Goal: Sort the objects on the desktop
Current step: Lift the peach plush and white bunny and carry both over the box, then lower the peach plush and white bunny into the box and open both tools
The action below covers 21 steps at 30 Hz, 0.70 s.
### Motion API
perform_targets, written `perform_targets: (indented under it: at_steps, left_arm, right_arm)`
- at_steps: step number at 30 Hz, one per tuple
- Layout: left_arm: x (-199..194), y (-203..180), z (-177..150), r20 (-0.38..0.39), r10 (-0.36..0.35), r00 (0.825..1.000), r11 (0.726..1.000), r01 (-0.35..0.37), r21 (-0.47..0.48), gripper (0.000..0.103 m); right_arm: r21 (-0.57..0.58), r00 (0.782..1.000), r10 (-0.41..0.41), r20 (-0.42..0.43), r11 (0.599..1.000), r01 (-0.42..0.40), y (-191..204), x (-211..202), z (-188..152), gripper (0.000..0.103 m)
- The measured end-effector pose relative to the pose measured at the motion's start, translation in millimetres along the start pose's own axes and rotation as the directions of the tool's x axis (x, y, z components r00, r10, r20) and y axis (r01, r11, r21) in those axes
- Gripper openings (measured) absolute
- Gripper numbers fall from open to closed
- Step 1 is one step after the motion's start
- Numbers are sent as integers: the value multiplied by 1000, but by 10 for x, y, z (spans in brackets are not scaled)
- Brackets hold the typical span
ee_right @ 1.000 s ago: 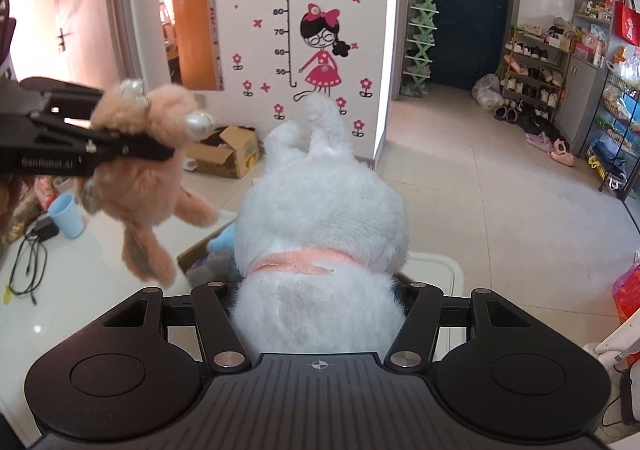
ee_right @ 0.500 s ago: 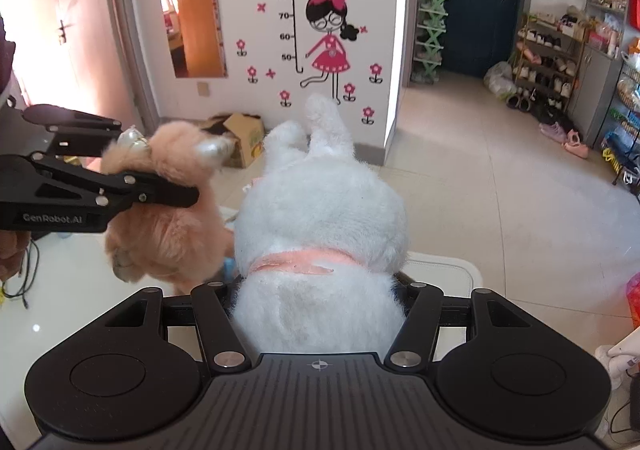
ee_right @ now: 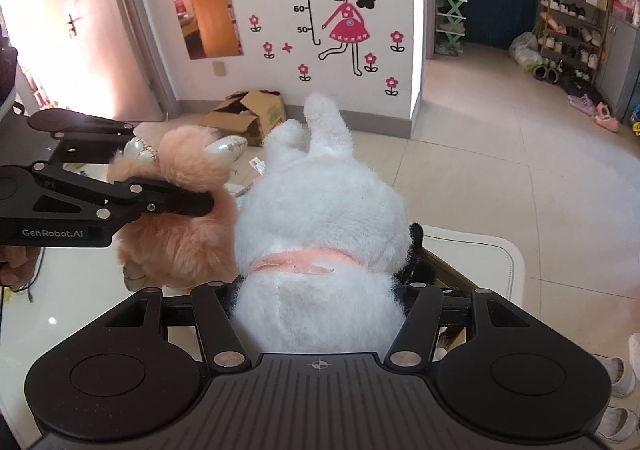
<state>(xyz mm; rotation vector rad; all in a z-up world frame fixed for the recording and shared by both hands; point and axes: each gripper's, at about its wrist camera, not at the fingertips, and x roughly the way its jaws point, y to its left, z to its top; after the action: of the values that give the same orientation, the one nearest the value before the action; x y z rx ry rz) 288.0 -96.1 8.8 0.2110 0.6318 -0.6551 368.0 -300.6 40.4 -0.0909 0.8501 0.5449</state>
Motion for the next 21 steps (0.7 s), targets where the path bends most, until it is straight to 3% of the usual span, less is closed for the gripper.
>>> perform_targets:
  at_steps: [9,21]
  left_arm:
    - [119,58,-52,-13,-13,1000,1000,13,-16,24]
    - [283,129,-108,-17,2,1000,999,-3,-41,24]
  right_arm:
    - [10,998,43,-36,999,-43,-77,273,-76,64]
    - [21,997,38,-64,999,-36,-128,603,-81,65]
